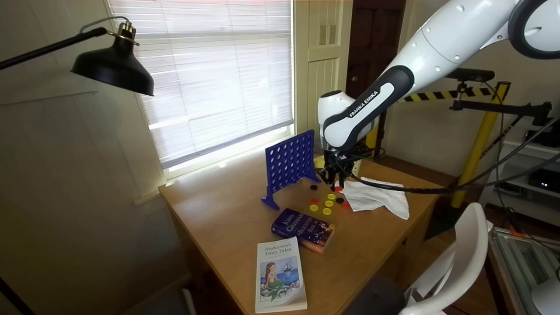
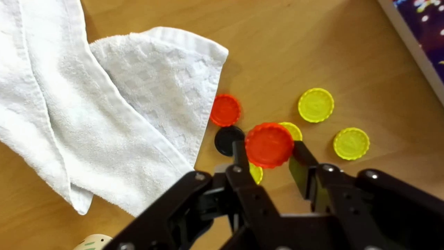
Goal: Put the orange circle over the yellow circle
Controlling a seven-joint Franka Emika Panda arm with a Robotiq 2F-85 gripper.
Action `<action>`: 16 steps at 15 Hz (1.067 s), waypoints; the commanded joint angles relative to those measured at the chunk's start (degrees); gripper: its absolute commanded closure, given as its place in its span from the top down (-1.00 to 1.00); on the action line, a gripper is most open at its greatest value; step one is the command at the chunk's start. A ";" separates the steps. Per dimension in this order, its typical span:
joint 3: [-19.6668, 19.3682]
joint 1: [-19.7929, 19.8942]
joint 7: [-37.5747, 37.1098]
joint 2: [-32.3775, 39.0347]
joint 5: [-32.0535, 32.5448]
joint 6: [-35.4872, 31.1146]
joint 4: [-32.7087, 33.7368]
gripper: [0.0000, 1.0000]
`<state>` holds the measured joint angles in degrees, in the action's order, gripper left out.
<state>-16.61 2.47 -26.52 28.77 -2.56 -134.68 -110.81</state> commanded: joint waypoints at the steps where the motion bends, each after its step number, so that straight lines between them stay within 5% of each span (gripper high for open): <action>1: 2.43 2.67 2.01 1.72 -1.01 -3.82 -0.12 -0.80; 16: 6.80 6.56 7.98 5.61 -5.74 -12.34 -0.77 -0.80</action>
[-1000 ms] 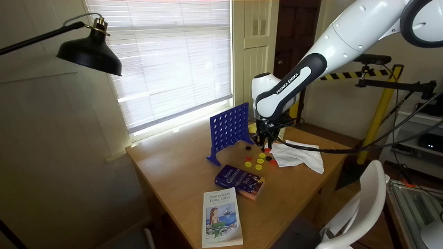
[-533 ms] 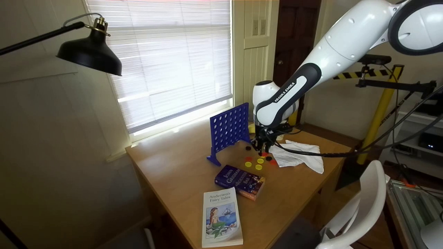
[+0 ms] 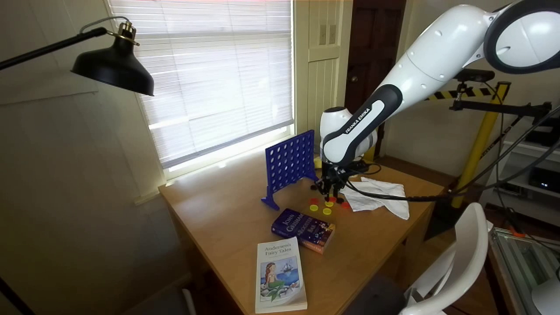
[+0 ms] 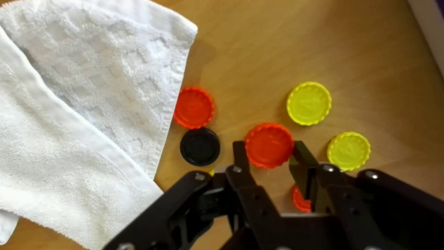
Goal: Put the orange circle over the yellow circle
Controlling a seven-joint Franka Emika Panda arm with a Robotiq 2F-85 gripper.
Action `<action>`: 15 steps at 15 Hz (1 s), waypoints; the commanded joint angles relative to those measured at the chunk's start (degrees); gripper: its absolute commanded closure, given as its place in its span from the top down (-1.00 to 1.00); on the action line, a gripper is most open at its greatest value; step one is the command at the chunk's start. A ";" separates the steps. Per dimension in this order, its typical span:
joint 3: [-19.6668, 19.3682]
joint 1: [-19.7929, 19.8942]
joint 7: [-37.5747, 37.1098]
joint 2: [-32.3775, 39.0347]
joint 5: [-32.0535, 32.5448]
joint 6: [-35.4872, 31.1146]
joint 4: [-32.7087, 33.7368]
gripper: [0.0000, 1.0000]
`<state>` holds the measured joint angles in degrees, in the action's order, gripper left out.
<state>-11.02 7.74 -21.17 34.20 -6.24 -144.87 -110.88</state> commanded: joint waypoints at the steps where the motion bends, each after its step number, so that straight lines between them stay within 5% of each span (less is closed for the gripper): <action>1: 1.35 1.44 2.96 0.31 -2.09 -2.53 -0.72 -0.80; 15: 2.19 2.09 5.65 1.66 -2.04 -5.38 -1.06 -0.80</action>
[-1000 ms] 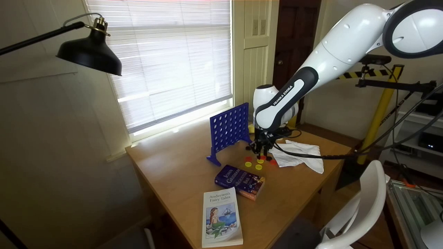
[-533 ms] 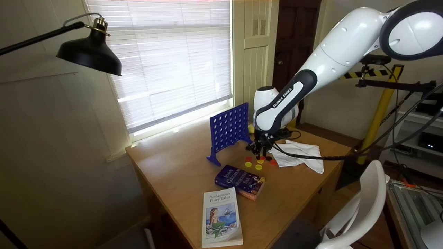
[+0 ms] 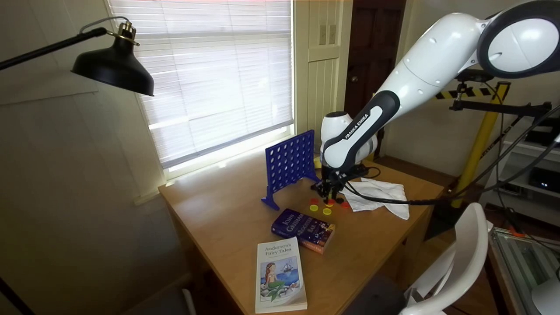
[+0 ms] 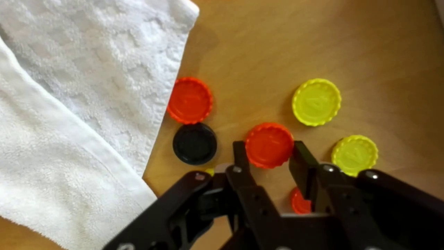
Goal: Put the orange circle over the yellow circle
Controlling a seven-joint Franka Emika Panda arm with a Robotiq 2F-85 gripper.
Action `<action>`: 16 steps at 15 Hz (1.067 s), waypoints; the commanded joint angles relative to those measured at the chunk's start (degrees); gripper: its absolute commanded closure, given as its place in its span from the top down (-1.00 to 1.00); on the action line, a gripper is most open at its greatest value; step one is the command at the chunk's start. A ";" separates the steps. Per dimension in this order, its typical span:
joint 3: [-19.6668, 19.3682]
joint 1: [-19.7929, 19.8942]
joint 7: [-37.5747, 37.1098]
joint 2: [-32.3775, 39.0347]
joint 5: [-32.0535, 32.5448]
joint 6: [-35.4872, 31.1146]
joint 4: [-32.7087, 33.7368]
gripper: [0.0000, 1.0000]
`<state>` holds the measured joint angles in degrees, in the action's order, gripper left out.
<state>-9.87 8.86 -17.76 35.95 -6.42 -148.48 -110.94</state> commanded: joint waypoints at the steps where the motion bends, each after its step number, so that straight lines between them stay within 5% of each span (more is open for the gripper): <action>1: 1.17 1.05 2.46 -0.10 -1.94 -2.00 -1.07 -0.80; 16: 1.21 0.96 2.86 0.07 -1.75 -5.40 -2.23 -0.80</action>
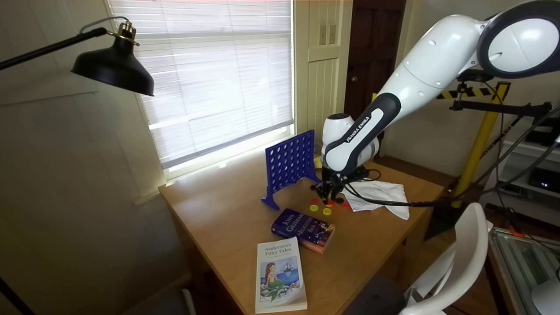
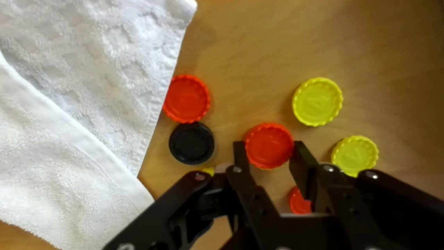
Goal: Put the orange circle over the yellow circle
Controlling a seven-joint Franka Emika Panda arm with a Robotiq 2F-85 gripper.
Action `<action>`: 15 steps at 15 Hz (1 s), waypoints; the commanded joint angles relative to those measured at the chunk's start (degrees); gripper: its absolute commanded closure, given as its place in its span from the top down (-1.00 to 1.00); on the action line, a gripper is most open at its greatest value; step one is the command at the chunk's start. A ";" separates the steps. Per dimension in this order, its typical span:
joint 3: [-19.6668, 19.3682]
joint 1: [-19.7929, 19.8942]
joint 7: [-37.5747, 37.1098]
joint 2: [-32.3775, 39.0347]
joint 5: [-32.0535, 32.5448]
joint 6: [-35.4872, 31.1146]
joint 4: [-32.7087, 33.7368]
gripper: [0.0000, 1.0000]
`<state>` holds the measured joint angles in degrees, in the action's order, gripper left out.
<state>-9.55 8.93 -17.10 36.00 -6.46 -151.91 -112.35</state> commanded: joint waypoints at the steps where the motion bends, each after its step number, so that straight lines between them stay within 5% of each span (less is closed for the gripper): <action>1: 0.92 0.91 2.27 0.00 -1.71 -2.16 -0.87 -0.80; 7: 0.51 0.66 2.76 0.02 -1.12 -2.73 -1.06 -0.80; 8: 0.23 0.42 2.76 0.02 -0.76 -2.46 -1.10 0.20; 15: 1.79 0.35 4.62 -8.36 -1.66 -2.14 -6.34 0.98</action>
<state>-8.94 8.99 -14.85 34.58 -6.46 -153.52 -113.41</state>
